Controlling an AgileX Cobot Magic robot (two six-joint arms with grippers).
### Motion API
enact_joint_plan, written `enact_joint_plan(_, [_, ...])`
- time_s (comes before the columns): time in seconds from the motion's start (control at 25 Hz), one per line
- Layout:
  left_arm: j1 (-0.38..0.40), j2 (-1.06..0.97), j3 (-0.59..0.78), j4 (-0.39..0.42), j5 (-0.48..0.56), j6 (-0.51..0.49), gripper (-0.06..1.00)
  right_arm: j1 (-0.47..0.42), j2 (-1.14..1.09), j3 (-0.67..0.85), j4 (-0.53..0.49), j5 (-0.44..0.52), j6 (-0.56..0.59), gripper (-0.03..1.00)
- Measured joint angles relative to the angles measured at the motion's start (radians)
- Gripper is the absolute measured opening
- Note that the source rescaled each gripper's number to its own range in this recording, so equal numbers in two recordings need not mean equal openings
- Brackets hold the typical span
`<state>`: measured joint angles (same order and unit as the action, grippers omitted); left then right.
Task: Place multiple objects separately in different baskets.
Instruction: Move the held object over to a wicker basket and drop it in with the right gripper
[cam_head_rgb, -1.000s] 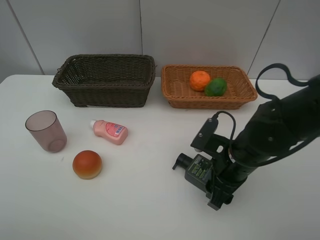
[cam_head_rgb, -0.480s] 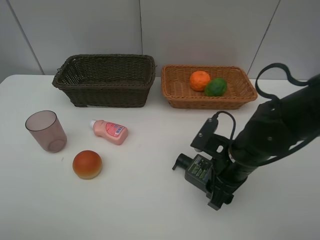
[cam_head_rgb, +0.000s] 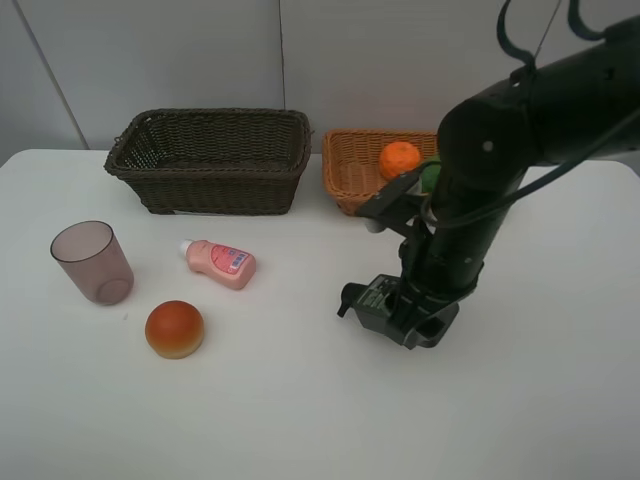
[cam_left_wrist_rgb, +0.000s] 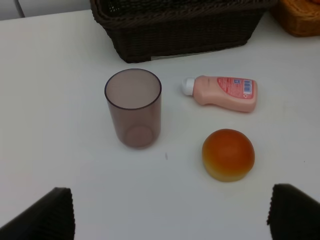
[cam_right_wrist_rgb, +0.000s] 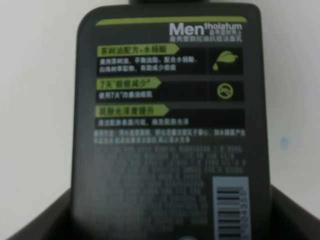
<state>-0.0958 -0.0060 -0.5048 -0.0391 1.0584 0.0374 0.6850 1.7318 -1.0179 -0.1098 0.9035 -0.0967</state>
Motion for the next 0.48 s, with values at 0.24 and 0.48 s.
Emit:
enact_joint_plan(0.24, [0.0, 0.0, 0.0, 0.0, 0.0, 0.0, 1.0, 0.0, 0.022, -0.151, 0.007, 0.065, 0.001, 0.0])
enact_joint_plan(0.48, [0.0, 0.0, 0.0, 0.0, 0.0, 0.0, 1.0, 0.002, 0.11, -0.3, 0.006, 0.135, 0.001, 0.0])
